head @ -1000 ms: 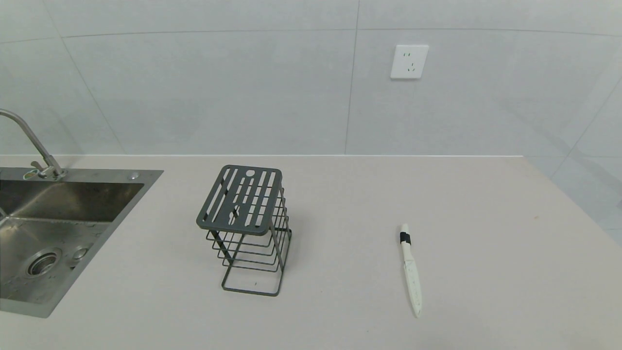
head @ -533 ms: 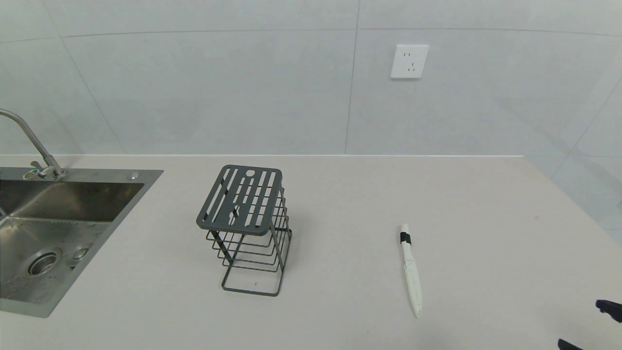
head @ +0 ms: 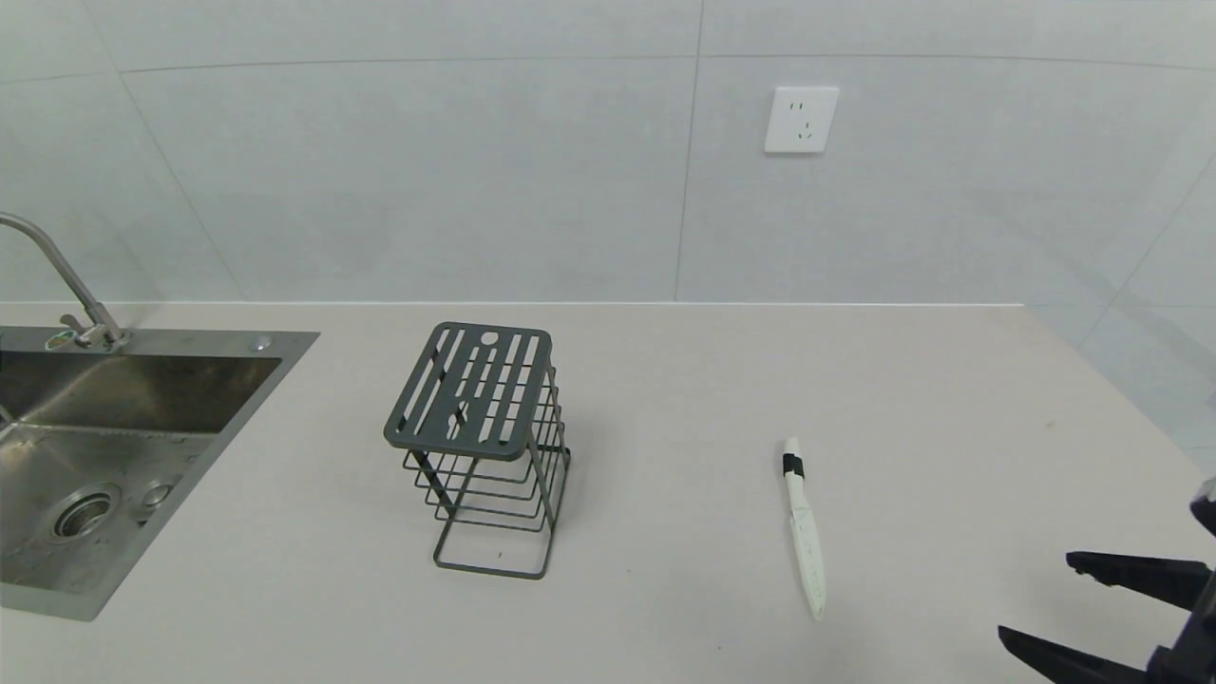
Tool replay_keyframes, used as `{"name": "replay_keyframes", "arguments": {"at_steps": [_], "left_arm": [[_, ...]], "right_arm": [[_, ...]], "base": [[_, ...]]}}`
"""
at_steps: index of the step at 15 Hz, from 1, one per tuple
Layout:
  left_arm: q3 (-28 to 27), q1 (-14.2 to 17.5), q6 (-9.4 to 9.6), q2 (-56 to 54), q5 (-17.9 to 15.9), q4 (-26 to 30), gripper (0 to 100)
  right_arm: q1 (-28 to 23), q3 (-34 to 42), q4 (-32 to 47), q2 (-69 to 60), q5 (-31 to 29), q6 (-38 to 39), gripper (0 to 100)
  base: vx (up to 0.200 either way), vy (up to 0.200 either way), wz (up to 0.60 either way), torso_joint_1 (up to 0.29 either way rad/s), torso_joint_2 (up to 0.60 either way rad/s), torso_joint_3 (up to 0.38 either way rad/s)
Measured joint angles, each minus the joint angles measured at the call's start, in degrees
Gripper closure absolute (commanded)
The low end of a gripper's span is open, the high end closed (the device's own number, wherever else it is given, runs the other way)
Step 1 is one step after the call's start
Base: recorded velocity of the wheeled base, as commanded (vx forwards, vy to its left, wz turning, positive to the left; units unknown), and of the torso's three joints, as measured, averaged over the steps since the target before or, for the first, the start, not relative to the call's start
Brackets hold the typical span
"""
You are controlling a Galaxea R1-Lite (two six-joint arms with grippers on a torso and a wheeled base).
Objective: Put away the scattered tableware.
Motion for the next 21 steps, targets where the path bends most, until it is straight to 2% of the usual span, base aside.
{"name": "replay_keyframes", "arguments": {"at_steps": [4, 7, 10, 14, 17, 21], "left_arm": [[0.0, 0.0, 0.0, 0.0, 0.0, 0.0, 0], [0.0, 0.0, -0.02, 0.0, 0.0, 0.0, 0], [0.0, 0.0, 0.0, 0.0, 0.0, 0.0, 0], [0.0, 0.0, 0.0, 0.0, 0.0, 0.0, 0], [0.0, 0.0, 0.0, 0.0, 0.0, 0.0, 0], [0.0, 0.0, 0.0, 0.0, 0.0, 0.0, 0]], "right_arm": [[2.4, -6.6, -0.1, 9.3, -1.4, 0.0, 0], [3.1, -12.6, -1.5, 16.3, -2.0, 2.9, 0], [4.8, -14.3, -3.3, 23.3, -7.4, 6.5, 0], [8.1, -15.5, -7.7, 29.3, -8.1, 9.7, 0], [13.2, -16.9, -12.6, 34.1, -11.2, 16.5, 0], [18.8, -20.2, -14.6, 40.4, -17.5, 20.5, 0]], "base": [[0.0, 0.0, 0.0, 0.0, 0.0, 0.0], [0.0, 0.0, 0.0, 0.0, 0.0, 0.0], [0.0, 0.0, 0.0, 0.0, 0.0, 0.0], [0.0, 0.0, 0.0, 0.0, 0.0, 0.0], [0.0, 0.0, 0.0, 0.0, 0.0, 0.0], [0.0, 0.0, 0.0, 0.0, 0.0, 0.0]]}}
